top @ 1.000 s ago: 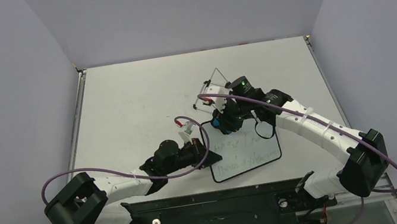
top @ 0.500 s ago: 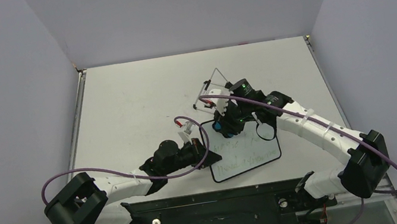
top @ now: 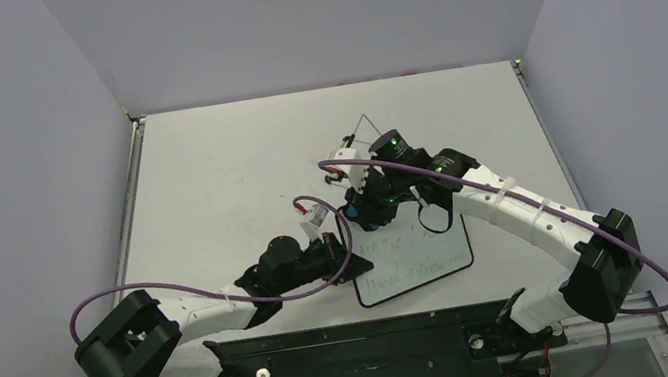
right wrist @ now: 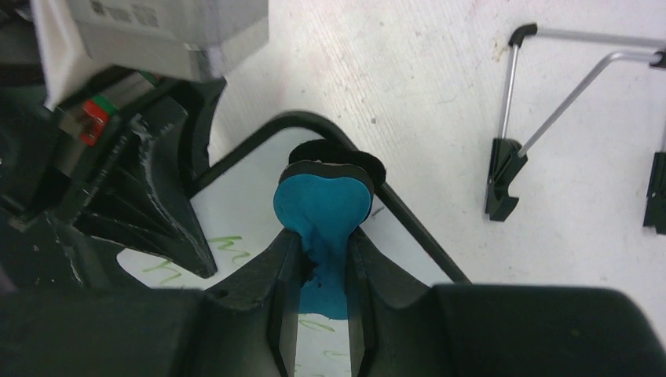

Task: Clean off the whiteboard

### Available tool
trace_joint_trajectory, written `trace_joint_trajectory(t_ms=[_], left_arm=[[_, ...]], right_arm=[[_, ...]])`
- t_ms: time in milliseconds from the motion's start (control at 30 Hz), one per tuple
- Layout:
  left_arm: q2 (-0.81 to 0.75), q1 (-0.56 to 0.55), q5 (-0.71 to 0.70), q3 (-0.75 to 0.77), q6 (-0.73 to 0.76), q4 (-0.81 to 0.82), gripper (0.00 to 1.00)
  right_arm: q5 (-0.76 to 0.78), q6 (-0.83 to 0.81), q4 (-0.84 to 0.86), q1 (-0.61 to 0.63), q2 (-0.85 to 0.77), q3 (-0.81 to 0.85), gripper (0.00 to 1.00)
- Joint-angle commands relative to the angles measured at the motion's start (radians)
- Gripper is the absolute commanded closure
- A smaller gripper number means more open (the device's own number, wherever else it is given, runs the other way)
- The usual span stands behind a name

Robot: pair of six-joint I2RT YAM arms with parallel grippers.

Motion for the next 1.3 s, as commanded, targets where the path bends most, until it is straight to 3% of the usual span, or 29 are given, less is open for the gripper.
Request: trace_joint_trajectory(t_ms=[0,267,500,633,1000,1133,1267], left_arm=[[-0.040,-0.005,-0.012,0.029,0.031,0.101,1.00],[-0.076,0.002,-0.019,0.003,0.040,0.102,1.00],[-0.085,0.002,-0.017,-0.008,0.042,0.107,1.00],[-0.088,0.003,-0.020,-0.009,0.041,0.107,1.00],[-0.069,0.001,-0.021,0.003,0.038,0.108,1.00],[-0.075,0.001,-0.022,0.001,0.037,0.110,1.00],[-0.087,0.002,-0.024,-0.001,0.040,0.102,1.00]], right_arm=[[0.087,-0.010,0.022,-0.039,-0.052,-0.070,1.00],[0.103,-0.035,0.029,-0.287,-0.130,-0.217,1.00],[0.097,-0.033,0.043,-0.436,-0.105,-0.245,1.00],[0.015,-0.038,0.044,-0.419,-0.101,-0.231,1.00],[-0.061,-0.118,0.006,-0.109,-0.107,-0.117,1.00],[0.031,-0.100,0.024,-0.119,-0.077,-0.105,1.00],[0.077,-0.050,0.058,-0.231,-0.086,-0.145,1.00]])
